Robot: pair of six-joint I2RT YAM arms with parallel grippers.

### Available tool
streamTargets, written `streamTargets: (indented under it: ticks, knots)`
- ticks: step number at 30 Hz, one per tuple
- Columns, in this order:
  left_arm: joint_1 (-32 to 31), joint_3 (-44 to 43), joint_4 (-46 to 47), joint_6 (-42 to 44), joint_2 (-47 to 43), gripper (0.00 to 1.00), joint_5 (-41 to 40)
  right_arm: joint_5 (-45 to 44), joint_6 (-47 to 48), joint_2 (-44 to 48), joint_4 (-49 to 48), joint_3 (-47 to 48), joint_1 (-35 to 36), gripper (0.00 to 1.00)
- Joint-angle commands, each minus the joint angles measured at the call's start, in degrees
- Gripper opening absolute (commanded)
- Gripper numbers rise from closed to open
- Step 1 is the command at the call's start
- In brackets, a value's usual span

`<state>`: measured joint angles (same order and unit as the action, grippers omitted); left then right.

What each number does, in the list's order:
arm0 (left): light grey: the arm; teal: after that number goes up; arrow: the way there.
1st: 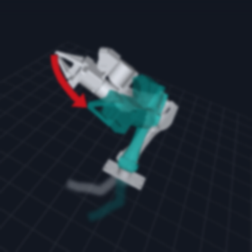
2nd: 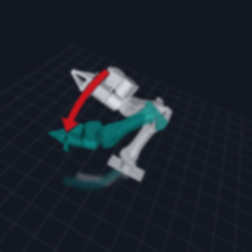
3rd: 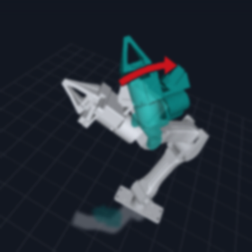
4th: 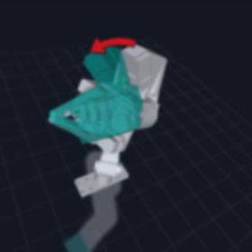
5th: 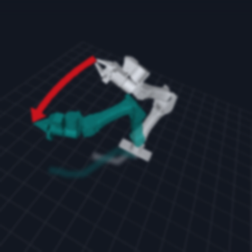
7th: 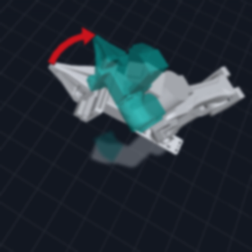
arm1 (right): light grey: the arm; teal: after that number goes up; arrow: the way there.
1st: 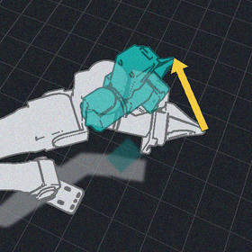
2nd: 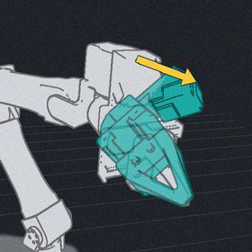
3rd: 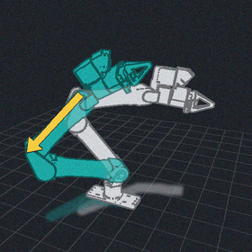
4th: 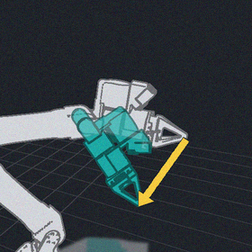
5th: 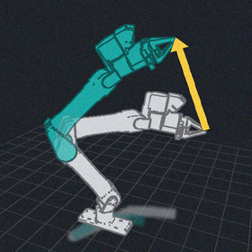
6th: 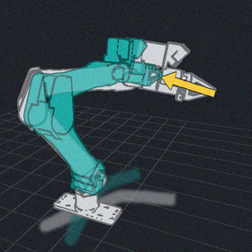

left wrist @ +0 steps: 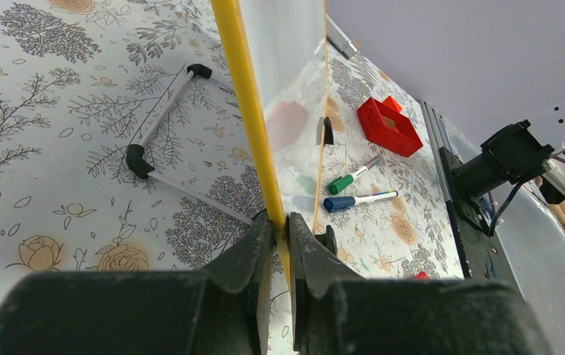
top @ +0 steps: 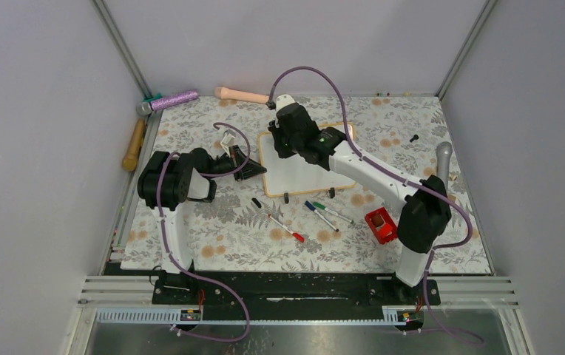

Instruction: Write a sentence on the whiteboard

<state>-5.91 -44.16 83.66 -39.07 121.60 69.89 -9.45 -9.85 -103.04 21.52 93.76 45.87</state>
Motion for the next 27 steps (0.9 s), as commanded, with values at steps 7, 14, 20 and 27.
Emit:
streamTargets:
  ticks: [7, 14, 20, 27]
  knots:
    - [-0.8, 0.6, 0.1, 4.3, -0.2, 0.00, 4.1, -1.2, 0.6, -2.3, 0.3, 4.9, 0.7, 0.00]
    - [-0.9, 0.7, 0.0, 4.3, -0.2, 0.00, 4.2, -2.7, 1.0, -3.0, 0.3, 5.8, 0.7, 0.00]
    - [-0.9, 0.7, 0.0, 4.3, -0.2, 0.00, 4.1, -3.4, 1.0, -3.5, 0.4, 6.2, 0.7, 0.00]
    - [-0.9, 0.6, 0.0, 4.3, -0.3, 0.00, 4.1, -3.5, 1.1, -4.3, 1.0, 7.3, 0.7, 0.00]
